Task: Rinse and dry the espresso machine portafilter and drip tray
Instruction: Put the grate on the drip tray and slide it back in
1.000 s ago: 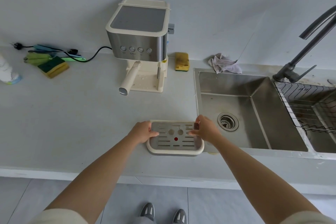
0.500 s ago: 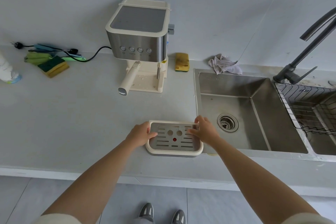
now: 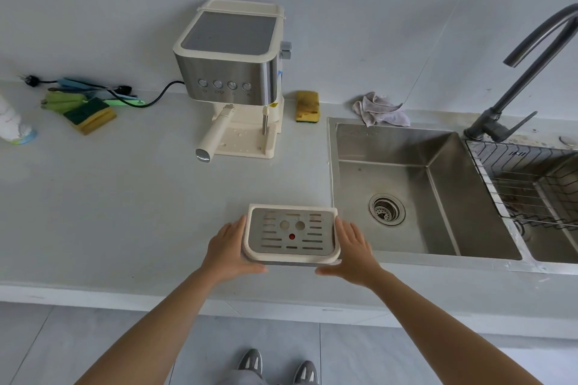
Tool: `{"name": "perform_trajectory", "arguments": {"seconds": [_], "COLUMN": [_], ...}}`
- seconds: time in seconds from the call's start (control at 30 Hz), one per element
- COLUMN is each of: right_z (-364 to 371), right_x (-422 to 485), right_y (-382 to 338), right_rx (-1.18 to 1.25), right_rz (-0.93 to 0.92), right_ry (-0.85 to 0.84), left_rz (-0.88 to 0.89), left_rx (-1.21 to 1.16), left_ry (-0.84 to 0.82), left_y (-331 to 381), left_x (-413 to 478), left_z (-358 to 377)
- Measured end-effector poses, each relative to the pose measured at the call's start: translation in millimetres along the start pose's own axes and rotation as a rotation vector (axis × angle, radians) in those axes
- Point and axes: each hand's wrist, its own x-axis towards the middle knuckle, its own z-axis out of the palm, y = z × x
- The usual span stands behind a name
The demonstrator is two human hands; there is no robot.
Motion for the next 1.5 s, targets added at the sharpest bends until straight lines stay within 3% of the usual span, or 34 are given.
{"name": "perform_trajectory", "arguments": {"seconds": [0.37, 0.67, 1.13, 1.5], "right_z": [5, -11, -27, -35], "right_x": [-1, 28, 140, 204], "right_y": [-6, -30, -117, -133], "right_rx": [0.173, 0.220, 0.307, 0.252], "right_rz": [-0.066, -0.145, -0.101, 0.004], "right_ry": [0.092, 0.089, 0.191, 0.184], "left_rz": [-0.047, -0.069, -0.062, -0.024], "left_rx": [-0.096, -0.178, 0.008, 0.020], "left_ry": [0.090, 0.122, 0.094, 0.049], "left_y": [-1, -17, -87, -111], "left_x": [6, 11, 112, 183], "left_z": [23, -7, -105, -124]}}
